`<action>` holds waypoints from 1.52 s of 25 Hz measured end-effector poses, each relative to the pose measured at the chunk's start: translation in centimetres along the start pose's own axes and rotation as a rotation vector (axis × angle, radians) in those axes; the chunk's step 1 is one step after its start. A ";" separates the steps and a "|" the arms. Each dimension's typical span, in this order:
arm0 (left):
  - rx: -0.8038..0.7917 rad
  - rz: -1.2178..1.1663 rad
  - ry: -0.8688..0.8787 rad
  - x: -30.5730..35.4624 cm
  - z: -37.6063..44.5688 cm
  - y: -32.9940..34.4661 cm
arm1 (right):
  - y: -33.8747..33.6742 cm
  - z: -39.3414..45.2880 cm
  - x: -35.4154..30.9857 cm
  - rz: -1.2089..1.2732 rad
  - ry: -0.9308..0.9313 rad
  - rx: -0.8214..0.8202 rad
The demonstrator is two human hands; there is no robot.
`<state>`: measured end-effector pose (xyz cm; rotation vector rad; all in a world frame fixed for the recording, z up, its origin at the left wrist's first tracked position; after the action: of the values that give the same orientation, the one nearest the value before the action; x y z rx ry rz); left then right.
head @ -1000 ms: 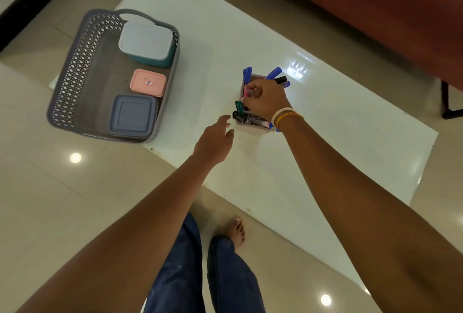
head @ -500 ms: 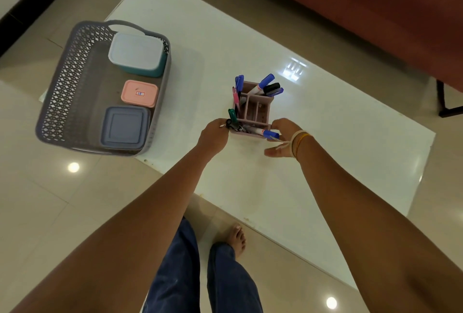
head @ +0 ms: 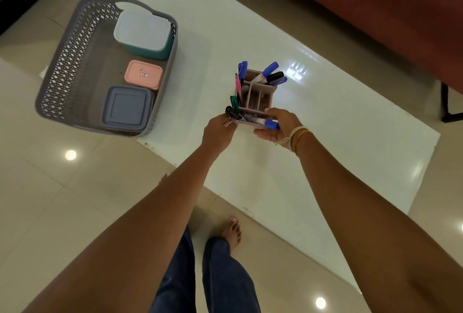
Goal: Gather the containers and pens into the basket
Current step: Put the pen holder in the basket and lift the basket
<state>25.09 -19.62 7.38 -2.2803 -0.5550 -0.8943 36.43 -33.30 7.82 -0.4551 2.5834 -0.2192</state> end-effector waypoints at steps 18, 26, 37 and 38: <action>0.257 -0.133 0.082 3.4 -3.1 -7.2 | 3.3 -6.1 -1.0 -0.021 -0.158 0.073; 0.323 -0.506 -0.062 2.7 1.6 -19.5 | 17.9 -11.8 -3.7 0.018 -0.105 -0.040; 0.345 -0.447 -0.229 -4.5 12.3 -36.4 | 38.9 -14.6 -1.2 -0.144 -0.083 -0.048; 0.306 -0.431 -0.250 -4.8 13.3 -36.6 | 39.6 -14.1 -1.1 -0.150 -0.068 -0.031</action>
<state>6.93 14.98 10.67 -2.0334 -1.2398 -0.6588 19.25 4.97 11.04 -0.6578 2.4908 -0.2123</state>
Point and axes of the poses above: each hand's wrist, its own z-axis towards the middle knuckle, its own y-axis out of the palm, x = y × z, the point moved 7 cm from there along z, towards the middle knuckle, and after that the axes turned 14 degrees about x, right-handed, at the moved point
